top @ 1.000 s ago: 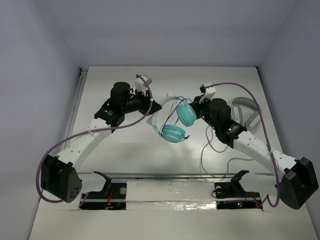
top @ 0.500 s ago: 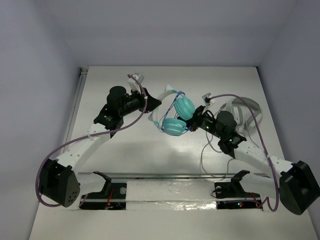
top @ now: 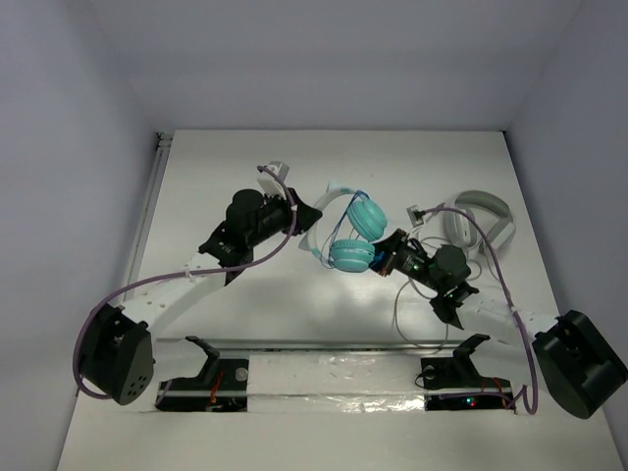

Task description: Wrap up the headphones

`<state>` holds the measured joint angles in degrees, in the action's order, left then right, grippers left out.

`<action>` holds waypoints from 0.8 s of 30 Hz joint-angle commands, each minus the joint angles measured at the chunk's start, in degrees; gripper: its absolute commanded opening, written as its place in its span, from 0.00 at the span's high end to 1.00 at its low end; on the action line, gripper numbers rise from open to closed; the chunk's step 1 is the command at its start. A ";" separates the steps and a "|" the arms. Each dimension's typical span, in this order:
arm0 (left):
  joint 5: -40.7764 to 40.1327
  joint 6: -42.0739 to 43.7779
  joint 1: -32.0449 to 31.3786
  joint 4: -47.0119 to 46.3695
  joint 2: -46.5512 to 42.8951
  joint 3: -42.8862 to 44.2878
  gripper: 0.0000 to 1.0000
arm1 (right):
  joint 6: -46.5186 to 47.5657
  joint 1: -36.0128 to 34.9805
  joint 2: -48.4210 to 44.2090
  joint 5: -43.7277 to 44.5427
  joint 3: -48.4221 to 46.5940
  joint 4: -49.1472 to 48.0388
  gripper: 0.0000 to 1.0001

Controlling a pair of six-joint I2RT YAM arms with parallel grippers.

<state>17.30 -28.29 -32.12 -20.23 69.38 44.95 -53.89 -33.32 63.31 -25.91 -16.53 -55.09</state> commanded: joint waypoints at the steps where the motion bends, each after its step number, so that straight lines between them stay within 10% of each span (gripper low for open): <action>1: -5.95 -5.54 0.57 -10.45 -0.83 0.23 1.00 | -5.08 0.19 -0.20 -1.26 0.62 -3.28 1.00; 24: -22.31 -12.40 -1.19 -13.00 20.17 -6.19 1.00 | -10.45 0.19 21.59 9.56 1.50 7.10 0.77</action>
<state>-0.64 -38.11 -33.67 -27.64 88.79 36.03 -64.31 -33.01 83.74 -17.58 -14.17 -48.36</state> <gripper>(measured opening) 0.116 0.209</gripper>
